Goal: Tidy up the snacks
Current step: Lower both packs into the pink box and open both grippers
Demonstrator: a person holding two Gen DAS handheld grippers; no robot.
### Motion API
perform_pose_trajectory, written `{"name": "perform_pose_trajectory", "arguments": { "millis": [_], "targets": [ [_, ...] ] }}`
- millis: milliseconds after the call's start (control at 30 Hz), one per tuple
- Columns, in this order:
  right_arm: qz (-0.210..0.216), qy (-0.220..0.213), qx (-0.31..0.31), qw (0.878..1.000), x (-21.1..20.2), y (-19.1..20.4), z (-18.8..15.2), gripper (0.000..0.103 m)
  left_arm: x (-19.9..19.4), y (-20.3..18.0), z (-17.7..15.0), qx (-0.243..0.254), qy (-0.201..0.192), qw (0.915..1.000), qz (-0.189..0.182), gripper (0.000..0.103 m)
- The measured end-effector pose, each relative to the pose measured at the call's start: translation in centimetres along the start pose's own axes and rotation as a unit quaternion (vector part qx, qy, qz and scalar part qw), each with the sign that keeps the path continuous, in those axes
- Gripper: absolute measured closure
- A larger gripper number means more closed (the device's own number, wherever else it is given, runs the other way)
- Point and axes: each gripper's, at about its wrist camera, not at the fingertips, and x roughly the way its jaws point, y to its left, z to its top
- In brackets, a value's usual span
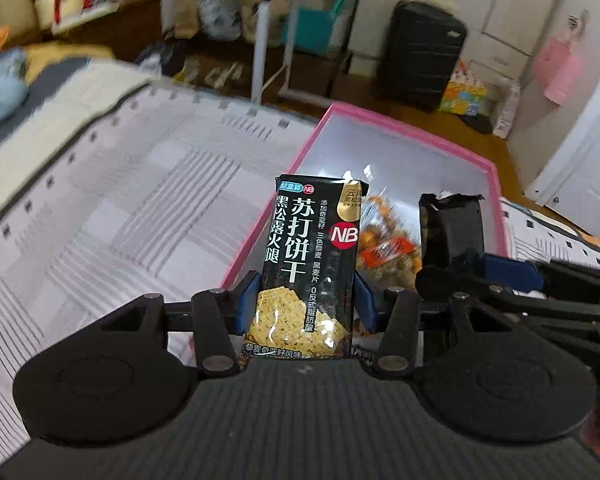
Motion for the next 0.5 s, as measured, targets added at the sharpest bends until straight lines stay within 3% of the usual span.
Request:
{"name": "perform_pose_trajectory", "arguments": {
  "millis": [33, 100, 167, 500],
  "targets": [
    [-0.001, 0.003, 0.012, 1.000, 0.2, -0.2, -0.2, 0.047, 0.2, 0.1, -0.1, -0.003, 0.003, 1.0000, 0.005, 0.052],
    [-0.008, 0.001, 0.023, 1.000, 0.4, -1.0, -0.9, 0.032, 0.3, -0.6, -0.7, 0.035, 0.008, 0.9988, 0.032, 0.046],
    [-0.008, 0.001, 0.022, 1.000, 0.0, -1.5, -1.2, 0.032, -0.2, -1.1, -1.1, 0.064, -0.003, 0.9969, 0.045, 0.041],
    [-0.012, -0.031, 0.002, 0.999, -8.4, -0.8, -2.1, 0.032, -5.6, -2.3, -2.2, 0.087, -0.003, 0.9962, -0.008, 0.038]
  ]
}}
